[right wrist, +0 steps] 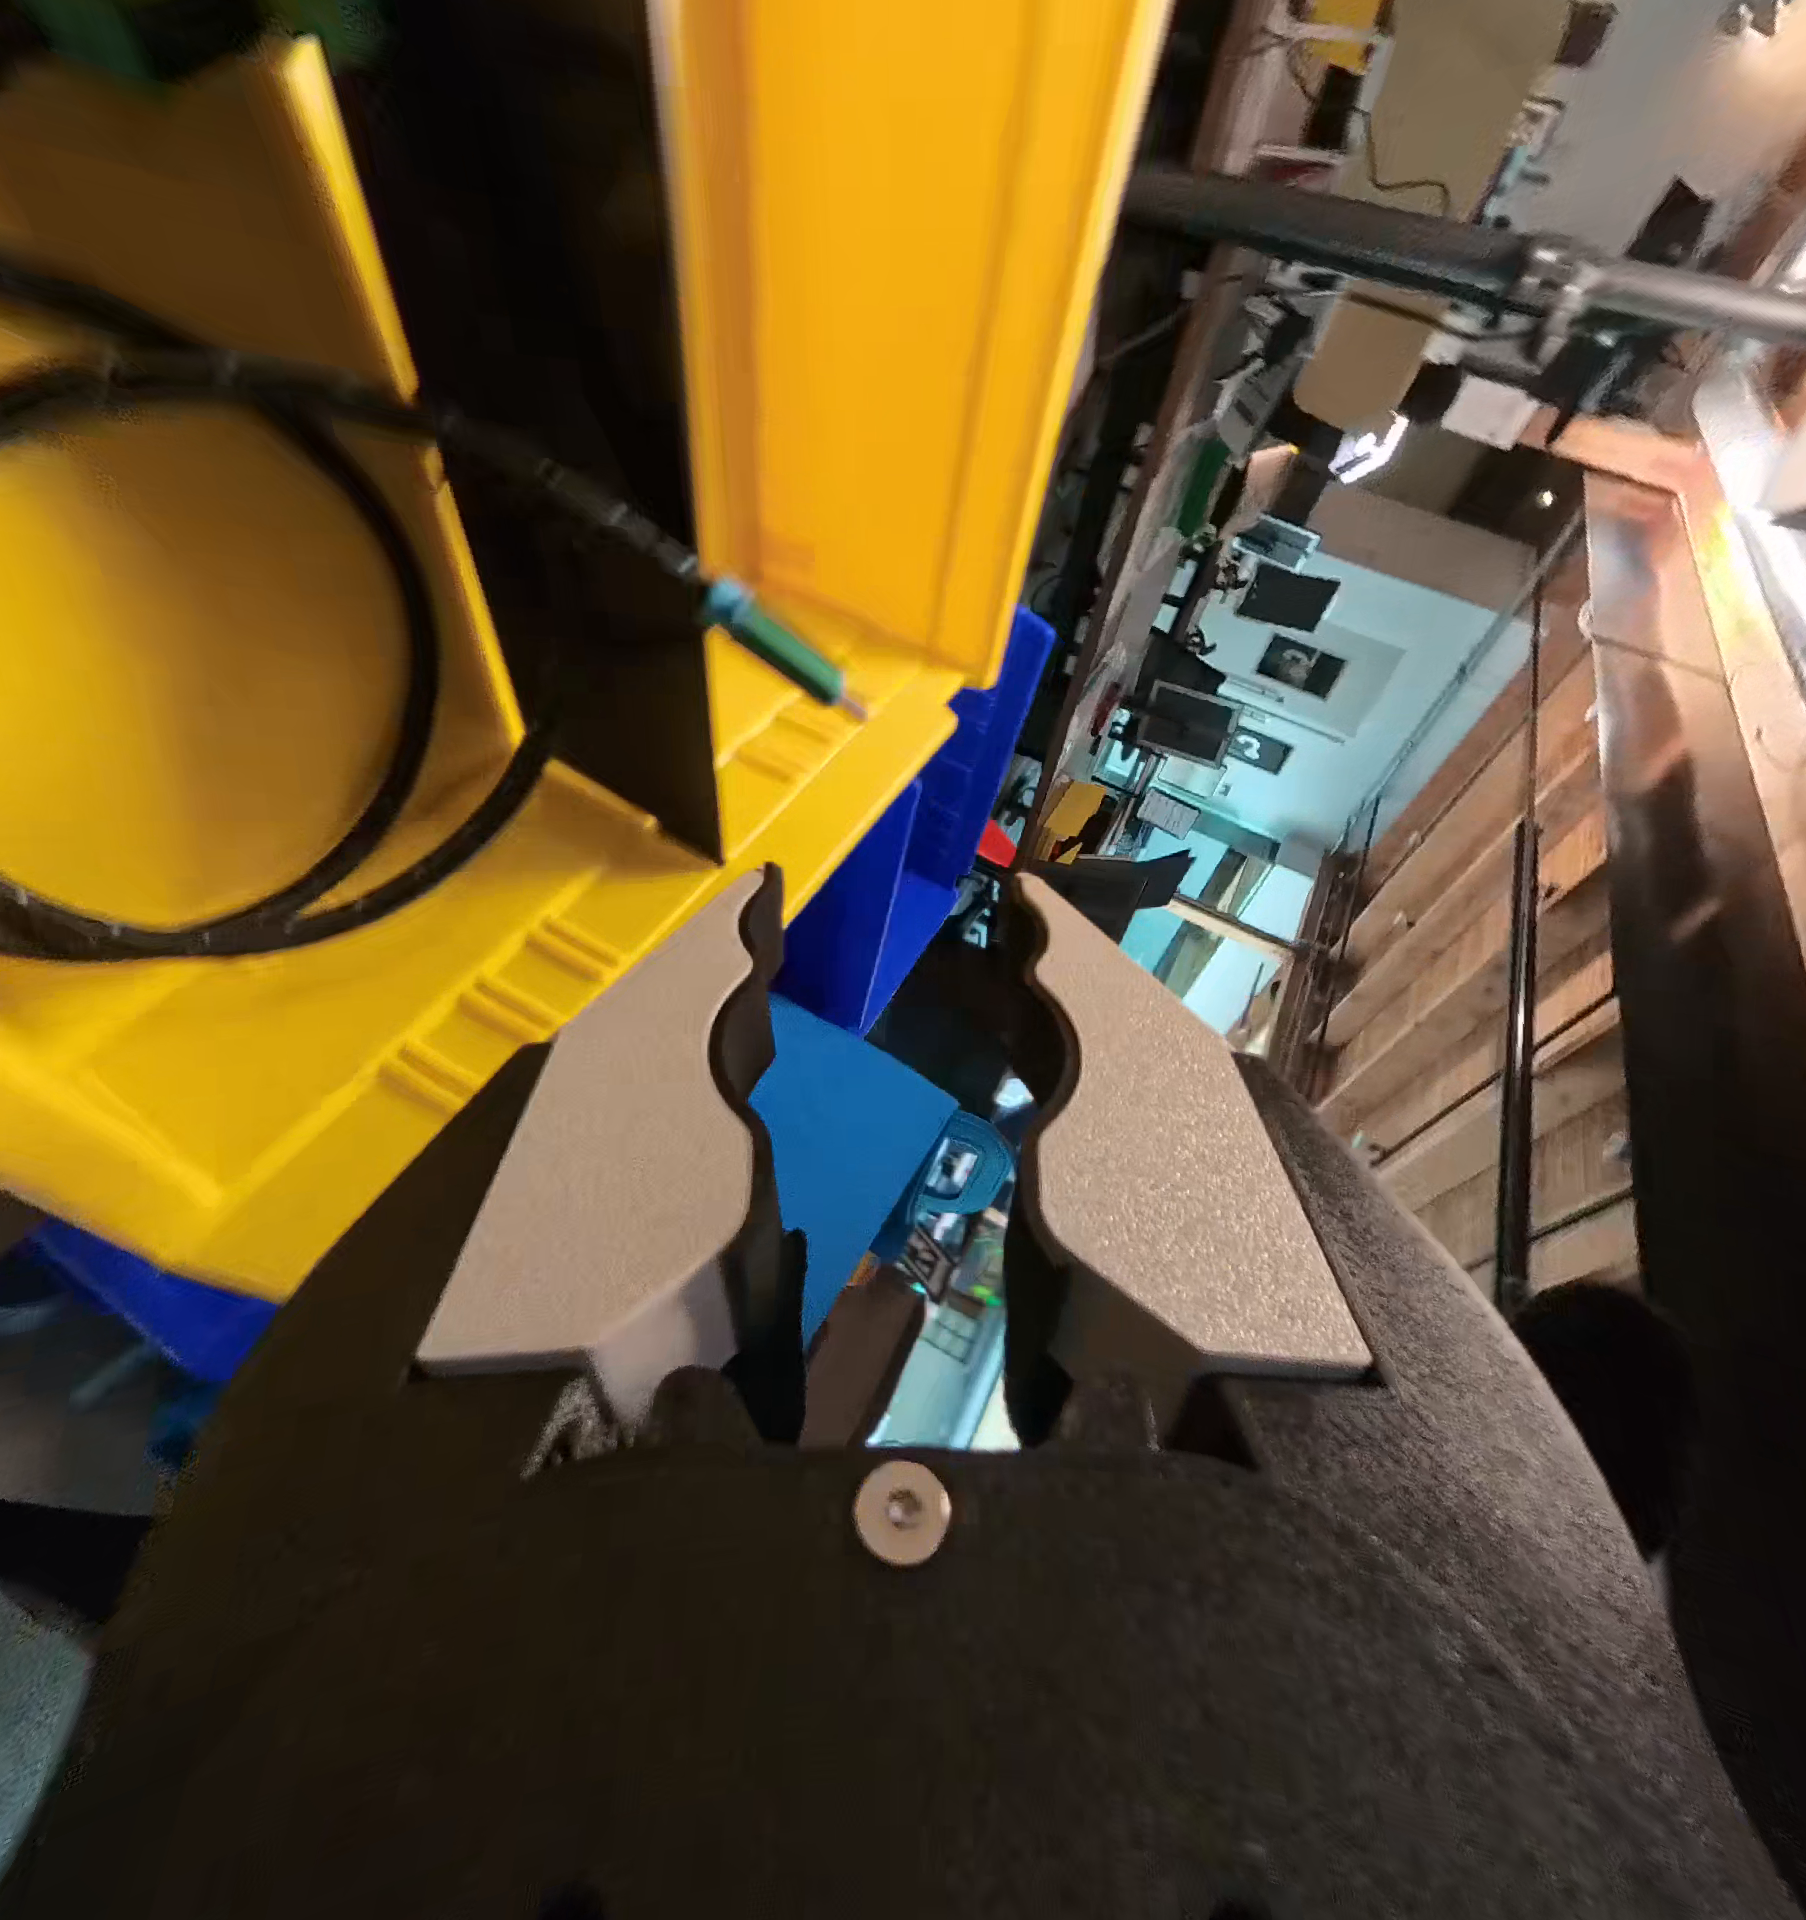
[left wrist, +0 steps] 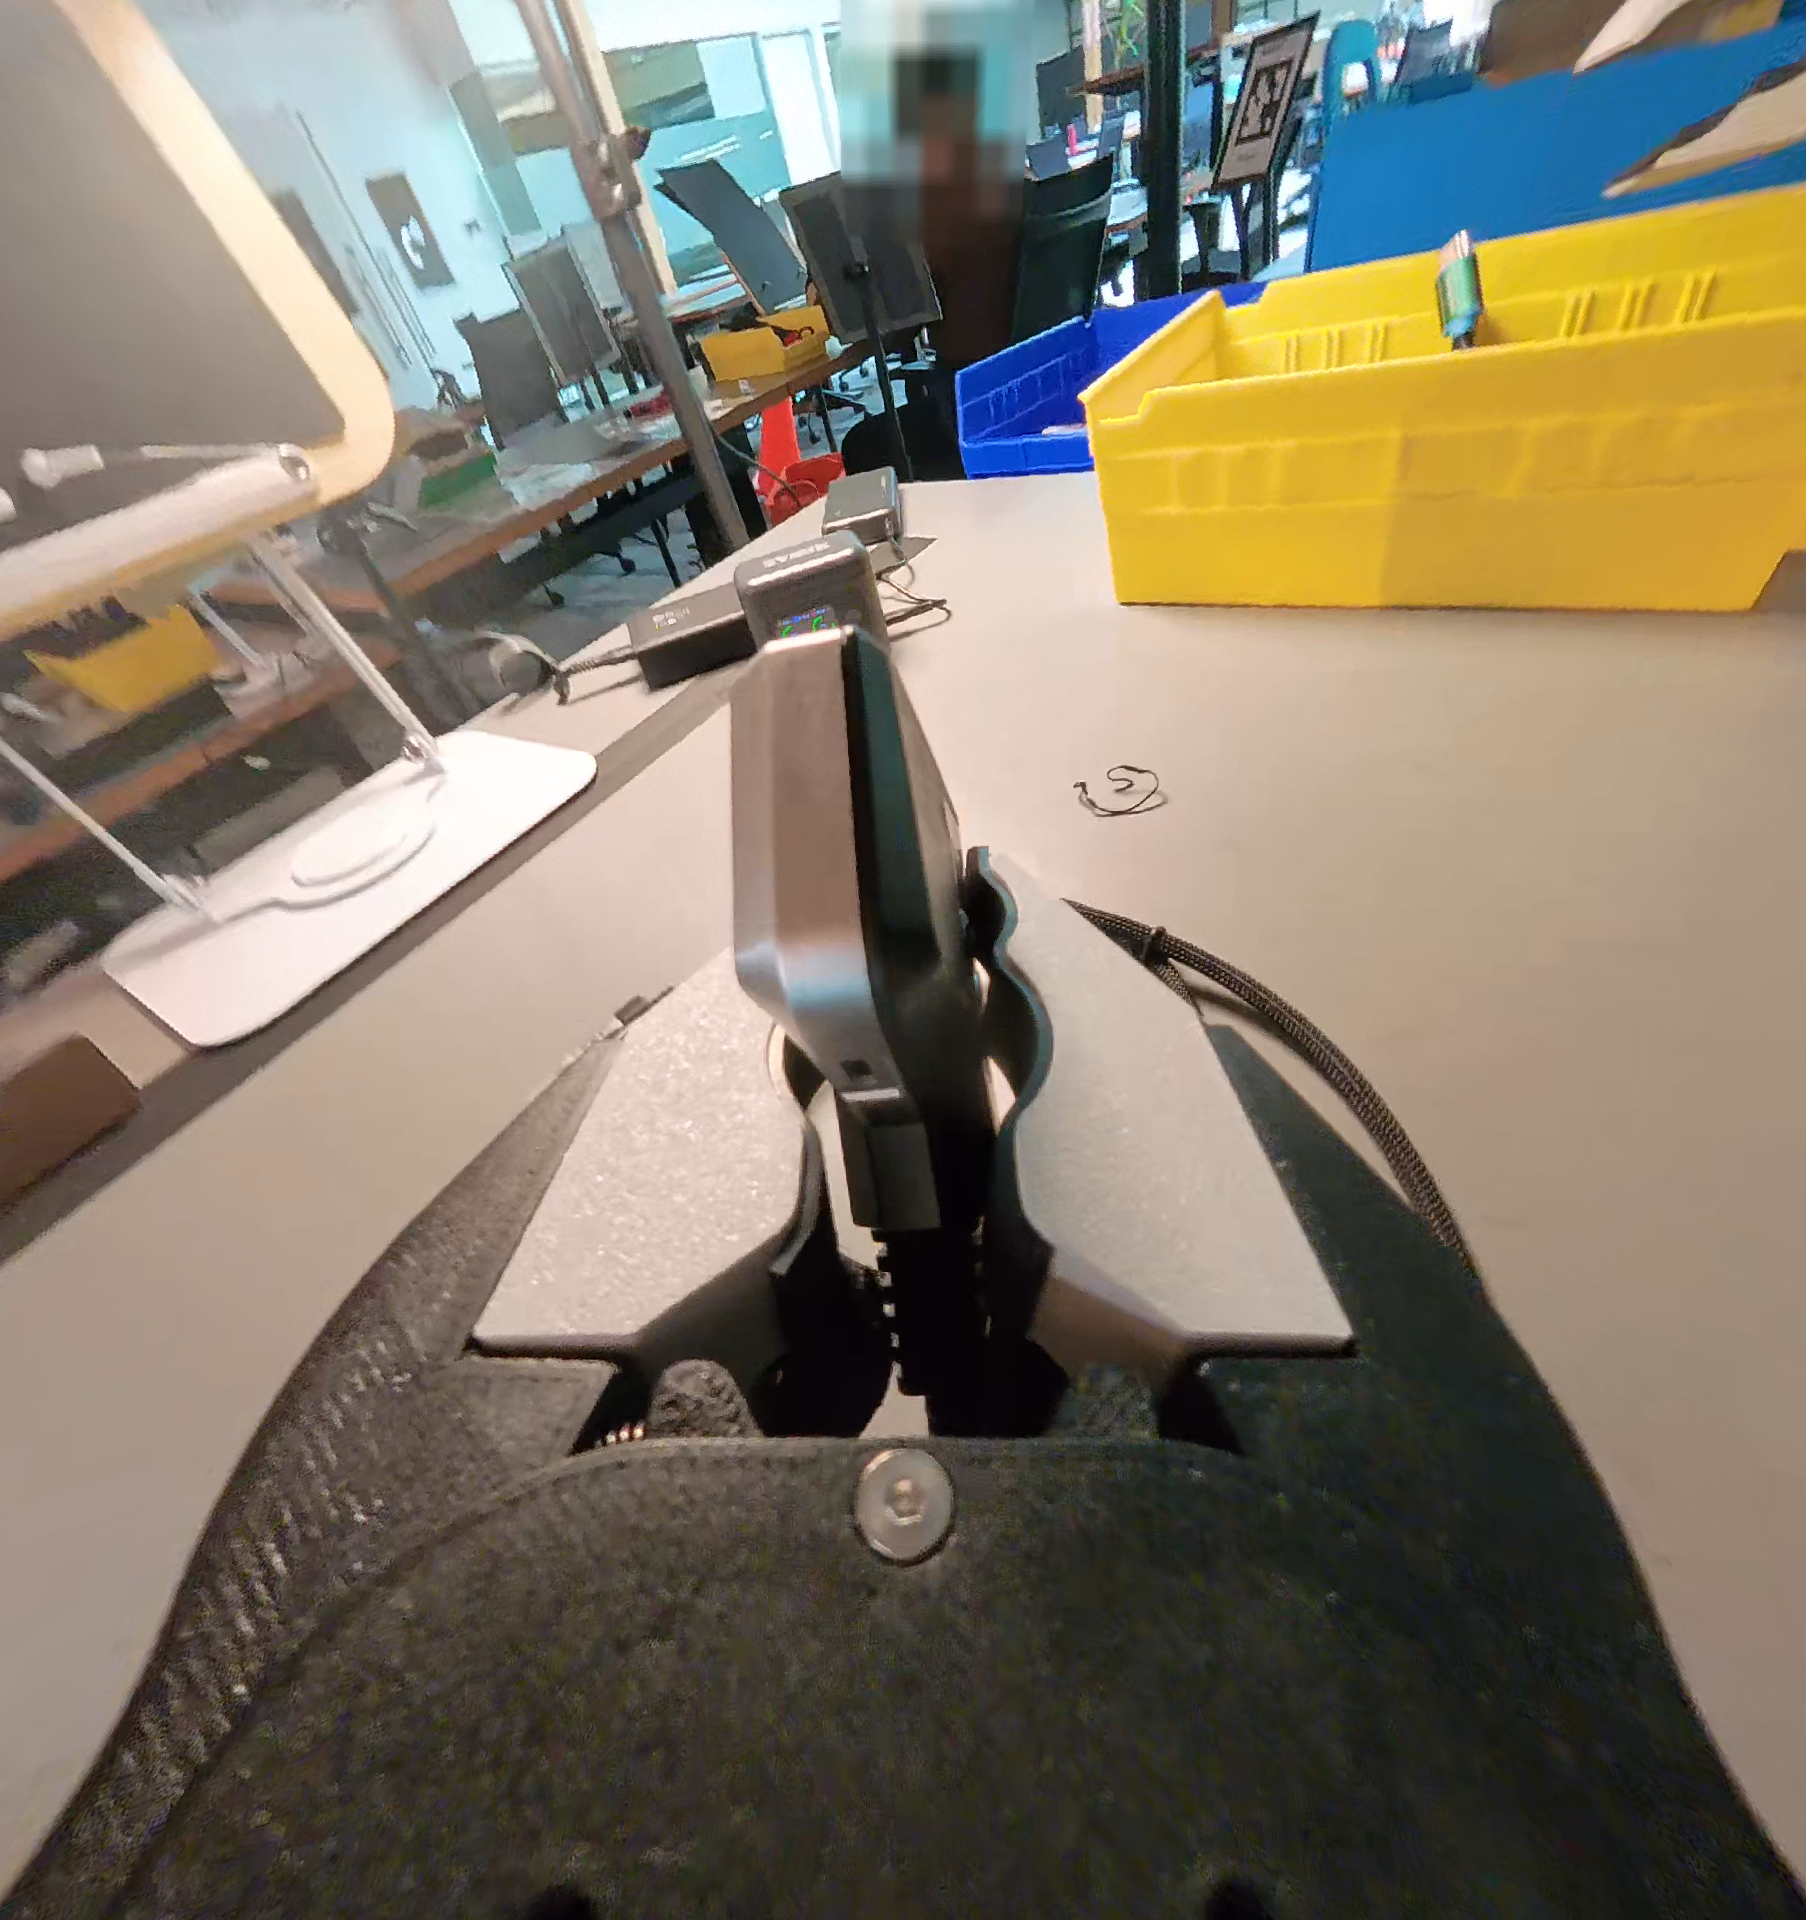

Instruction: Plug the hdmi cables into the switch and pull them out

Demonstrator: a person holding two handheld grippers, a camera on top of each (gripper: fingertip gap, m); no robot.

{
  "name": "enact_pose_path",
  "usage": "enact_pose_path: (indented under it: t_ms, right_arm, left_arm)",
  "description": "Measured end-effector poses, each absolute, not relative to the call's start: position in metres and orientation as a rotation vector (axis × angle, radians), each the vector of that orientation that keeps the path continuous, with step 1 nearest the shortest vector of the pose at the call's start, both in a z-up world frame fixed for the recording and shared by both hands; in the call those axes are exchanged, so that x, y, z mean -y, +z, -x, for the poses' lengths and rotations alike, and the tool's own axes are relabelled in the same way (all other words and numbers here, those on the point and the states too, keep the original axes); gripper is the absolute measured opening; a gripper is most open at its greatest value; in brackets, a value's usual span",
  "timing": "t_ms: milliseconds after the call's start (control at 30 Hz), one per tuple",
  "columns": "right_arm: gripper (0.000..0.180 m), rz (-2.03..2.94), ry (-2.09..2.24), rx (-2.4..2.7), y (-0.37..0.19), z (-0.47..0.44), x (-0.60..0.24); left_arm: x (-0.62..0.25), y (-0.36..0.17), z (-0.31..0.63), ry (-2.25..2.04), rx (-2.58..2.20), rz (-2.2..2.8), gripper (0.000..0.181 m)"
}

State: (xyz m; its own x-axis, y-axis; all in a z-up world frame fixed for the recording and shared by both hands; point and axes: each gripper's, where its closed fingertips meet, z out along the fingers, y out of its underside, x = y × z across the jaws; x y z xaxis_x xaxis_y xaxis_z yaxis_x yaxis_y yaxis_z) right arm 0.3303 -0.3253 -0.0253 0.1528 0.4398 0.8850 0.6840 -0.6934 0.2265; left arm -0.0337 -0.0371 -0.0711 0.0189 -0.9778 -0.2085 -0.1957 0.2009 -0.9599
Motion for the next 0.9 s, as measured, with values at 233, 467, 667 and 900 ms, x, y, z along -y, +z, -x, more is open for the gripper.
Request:
enact_pose_path:
  t_ms: [233, 467, 667, 900]
  right_arm:
    - [0.044, 2.074, -0.895, 0.991, -0.027, -0.167, 0.236]
    - [0.053, 2.183, 0.016, 0.476, -0.086, -0.044, 0.118]
    - [0.089, 2.451, 0.051, 0.335, -0.166, -0.034, 0.043]
    - [0.010, 2.345, 0.118, 0.660, -0.176, 0.008, 0.022]
  left_arm:
    - [0.005, -0.067, 0.042, -1.296, -1.155, 1.483, 0.023]
    - [-0.006, -0.067, 0.048, -1.431, -1.081, 1.537, 0.022]
    - [-0.003, -0.067, 0.047, -1.462, -1.106, 1.513, 0.022]
    - [-0.002, -0.063, 0.052, -1.497, -1.201, 1.466, 0.022]
